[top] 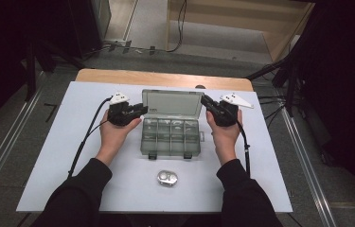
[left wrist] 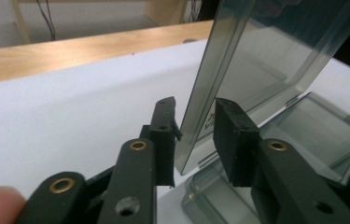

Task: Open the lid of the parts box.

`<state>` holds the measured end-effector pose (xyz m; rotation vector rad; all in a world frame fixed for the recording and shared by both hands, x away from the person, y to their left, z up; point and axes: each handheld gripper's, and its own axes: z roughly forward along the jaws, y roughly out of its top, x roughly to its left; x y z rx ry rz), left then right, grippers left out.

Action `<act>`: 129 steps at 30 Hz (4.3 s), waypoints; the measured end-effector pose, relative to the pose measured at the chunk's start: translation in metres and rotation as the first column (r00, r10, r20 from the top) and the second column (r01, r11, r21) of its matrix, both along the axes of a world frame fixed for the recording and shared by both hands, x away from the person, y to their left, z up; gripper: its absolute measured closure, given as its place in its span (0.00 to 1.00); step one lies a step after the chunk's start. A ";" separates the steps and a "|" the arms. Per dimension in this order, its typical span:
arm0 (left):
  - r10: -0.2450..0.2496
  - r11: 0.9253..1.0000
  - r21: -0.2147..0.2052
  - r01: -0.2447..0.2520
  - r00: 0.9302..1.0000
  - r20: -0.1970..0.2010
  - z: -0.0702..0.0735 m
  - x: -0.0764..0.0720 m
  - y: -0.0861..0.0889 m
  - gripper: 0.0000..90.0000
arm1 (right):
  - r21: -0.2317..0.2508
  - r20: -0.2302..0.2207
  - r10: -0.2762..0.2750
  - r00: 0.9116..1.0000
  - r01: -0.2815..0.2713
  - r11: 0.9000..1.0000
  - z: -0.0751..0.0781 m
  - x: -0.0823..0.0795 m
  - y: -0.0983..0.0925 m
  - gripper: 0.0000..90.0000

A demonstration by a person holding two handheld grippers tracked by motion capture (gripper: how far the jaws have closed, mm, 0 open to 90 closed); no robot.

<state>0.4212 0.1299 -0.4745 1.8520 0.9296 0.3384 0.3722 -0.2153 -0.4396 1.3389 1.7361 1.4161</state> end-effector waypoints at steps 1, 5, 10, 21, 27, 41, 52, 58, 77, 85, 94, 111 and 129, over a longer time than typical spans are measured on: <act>-0.002 1.000 0.001 0.002 1.000 -0.008 -0.001 0.001 0.000 0.81 | -0.003 0.000 0.001 1.000 -0.001 1.000 0.000 0.002 0.000 0.91; 0.019 1.000 0.016 -0.019 1.000 -0.001 -0.004 0.002 -0.001 0.87 | 0.005 -0.010 -0.001 1.000 0.001 1.000 0.000 0.007 0.000 0.91; 0.040 0.999 0.033 -0.040 0.999 0.012 -0.004 0.001 -0.004 0.91 | 0.005 -0.021 0.000 1.000 0.000 1.000 0.000 0.013 -0.001 0.91; 0.060 0.998 0.020 -0.060 0.998 0.006 -0.007 0.005 -0.005 0.92 | 0.016 -0.101 0.002 0.995 0.000 1.000 -0.025 0.021 0.000 0.87; 0.070 0.998 0.000 -0.070 0.997 -0.015 -0.008 0.010 -0.007 0.92 | 0.017 -0.155 0.001 0.988 0.002 1.000 -0.043 0.024 0.001 0.86; 0.083 0.993 -0.076 -0.090 0.992 -0.097 -0.013 0.022 -0.006 0.92 | 0.080 -0.201 -0.002 0.980 0.019 0.997 -0.054 0.030 -0.003 0.89; 0.080 0.986 -0.130 -0.101 0.984 -0.158 -0.017 0.029 -0.004 0.92 | 0.139 -0.233 0.008 0.972 0.025 0.990 -0.059 0.036 -0.007 0.90; 0.064 0.981 -0.164 -0.099 0.977 -0.203 -0.020 0.034 -0.001 0.91 | 0.179 -0.257 0.021 0.966 0.027 0.984 -0.062 0.040 -0.009 0.89; 0.049 0.976 -0.191 -0.100 0.966 -0.252 -0.029 0.038 0.002 0.86 | 0.266 -0.304 0.059 0.951 0.026 0.964 -0.072 0.049 -0.015 0.89; 0.051 0.977 -0.187 -0.102 0.964 -0.262 -0.032 0.040 0.002 0.85 | 0.278 -0.315 0.063 0.947 0.028 0.960 -0.077 0.052 -0.016 0.88; 0.048 0.978 -0.183 -0.102 0.960 -0.277 -0.034 0.040 0.003 0.84 | 0.289 -0.324 0.065 0.944 0.034 0.957 -0.081 0.054 -0.016 0.87; 0.050 0.979 -0.175 -0.105 0.955 -0.292 -0.036 0.040 0.003 0.83 | 0.279 -0.342 0.058 0.938 0.042 0.959 -0.084 0.055 -0.014 0.86; 0.056 0.981 -0.160 -0.108 0.953 -0.297 -0.037 0.040 0.002 0.82 | 0.255 -0.357 0.053 0.933 0.042 0.966 -0.086 0.056 -0.013 0.85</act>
